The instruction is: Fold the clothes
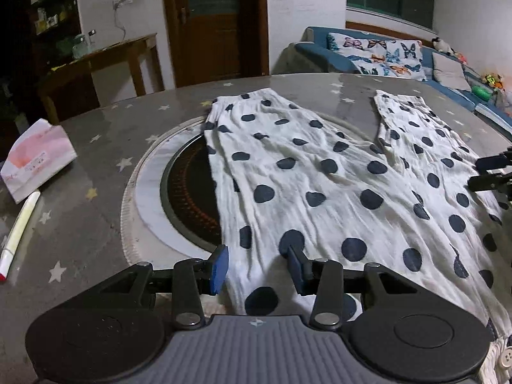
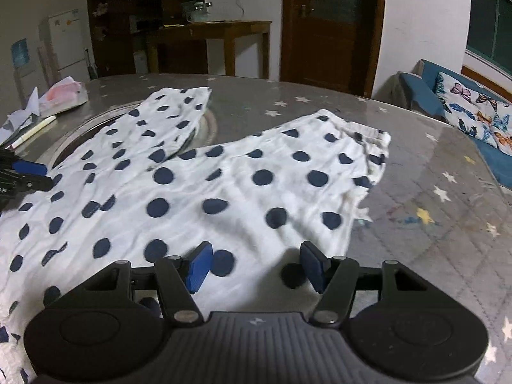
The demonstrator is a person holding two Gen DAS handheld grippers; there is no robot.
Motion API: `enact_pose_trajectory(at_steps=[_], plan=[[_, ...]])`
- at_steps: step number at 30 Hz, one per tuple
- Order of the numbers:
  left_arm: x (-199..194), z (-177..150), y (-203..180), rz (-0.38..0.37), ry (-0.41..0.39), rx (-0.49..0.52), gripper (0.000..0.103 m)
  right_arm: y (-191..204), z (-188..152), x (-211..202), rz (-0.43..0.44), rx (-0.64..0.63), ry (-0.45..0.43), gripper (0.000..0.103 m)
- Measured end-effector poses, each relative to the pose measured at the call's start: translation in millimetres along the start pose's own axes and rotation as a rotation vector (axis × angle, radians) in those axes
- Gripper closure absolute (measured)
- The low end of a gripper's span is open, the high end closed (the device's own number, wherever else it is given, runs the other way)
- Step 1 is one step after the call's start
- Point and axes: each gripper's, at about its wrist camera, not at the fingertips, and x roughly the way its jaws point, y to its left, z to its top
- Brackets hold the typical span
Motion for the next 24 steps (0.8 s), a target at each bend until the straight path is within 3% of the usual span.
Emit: enact_pose_trajectory(at_steps=[5, 15, 24], plan=[[-17, 10, -16, -0.036, -0.042, 0.019, 0.059, -10, 9, -2, 0.001, 0.025, -0.026, 0.041], [-58, 0, -110, -0.333, -0.056, 0.182, 0.058, -19, 14, 18, -0.028, 0.039, -0.003, 0.043], [-67, -15, -167, -0.521, -0.024, 0.271, 0.058, -29, 18, 12, -0.072, 0.032, -0.012, 0.044]])
